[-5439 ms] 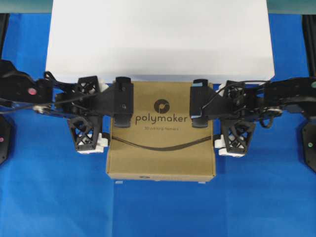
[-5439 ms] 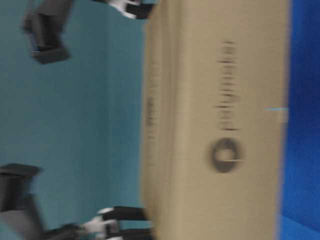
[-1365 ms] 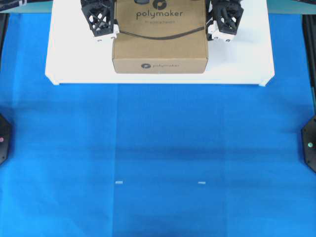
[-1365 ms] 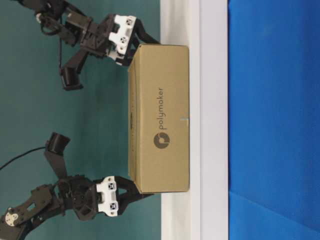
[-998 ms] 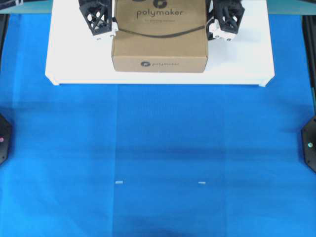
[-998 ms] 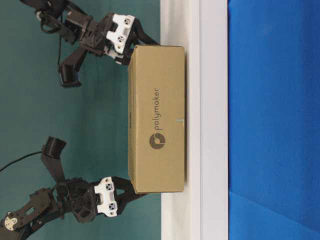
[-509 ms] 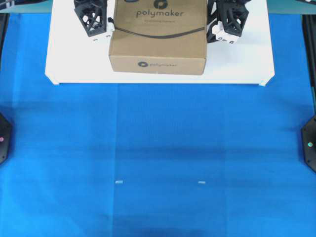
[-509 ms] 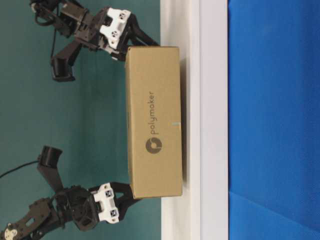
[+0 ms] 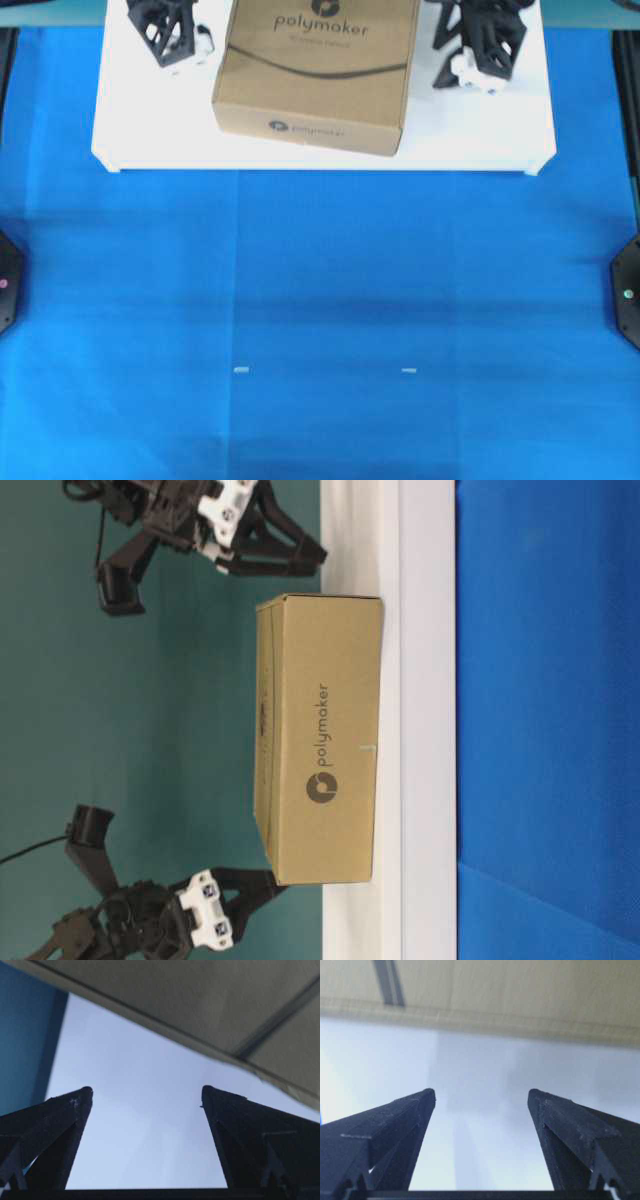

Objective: Place the cardboard box on the stand after clamping it between your arms.

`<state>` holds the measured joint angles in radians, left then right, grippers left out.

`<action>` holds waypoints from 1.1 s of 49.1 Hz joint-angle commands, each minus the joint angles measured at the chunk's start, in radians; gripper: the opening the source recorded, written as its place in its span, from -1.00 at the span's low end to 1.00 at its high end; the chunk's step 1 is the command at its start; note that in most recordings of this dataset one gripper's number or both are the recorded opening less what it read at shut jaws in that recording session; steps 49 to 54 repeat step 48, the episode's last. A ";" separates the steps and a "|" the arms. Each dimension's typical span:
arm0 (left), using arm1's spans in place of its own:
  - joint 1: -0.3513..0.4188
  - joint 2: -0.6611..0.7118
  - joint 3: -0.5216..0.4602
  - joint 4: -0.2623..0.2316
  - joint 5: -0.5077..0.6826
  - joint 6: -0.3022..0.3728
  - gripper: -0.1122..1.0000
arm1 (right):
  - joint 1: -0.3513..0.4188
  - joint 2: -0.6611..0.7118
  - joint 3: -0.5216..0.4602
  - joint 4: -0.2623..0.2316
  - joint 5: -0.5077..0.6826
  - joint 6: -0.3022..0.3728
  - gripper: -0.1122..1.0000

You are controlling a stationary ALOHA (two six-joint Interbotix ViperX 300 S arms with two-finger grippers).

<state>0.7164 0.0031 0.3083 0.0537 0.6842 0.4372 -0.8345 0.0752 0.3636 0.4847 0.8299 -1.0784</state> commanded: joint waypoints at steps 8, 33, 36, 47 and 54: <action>0.008 -0.166 0.038 -0.002 0.021 -0.006 0.73 | -0.029 -0.189 0.061 0.006 -0.002 0.094 0.98; -0.242 -0.571 0.327 -0.002 -0.249 -0.198 0.72 | 0.170 -0.655 0.348 0.163 -0.327 0.262 0.98; -0.267 -0.627 0.371 -0.003 -0.305 -0.227 0.72 | 0.199 -0.713 0.382 0.163 -0.382 0.281 0.98; -0.383 -0.775 0.459 -0.002 -0.399 -0.284 0.72 | 0.322 -0.904 0.463 0.163 -0.522 0.322 0.98; -0.396 -0.785 0.465 -0.002 -0.402 -0.290 0.72 | 0.334 -0.917 0.469 0.163 -0.528 0.322 0.98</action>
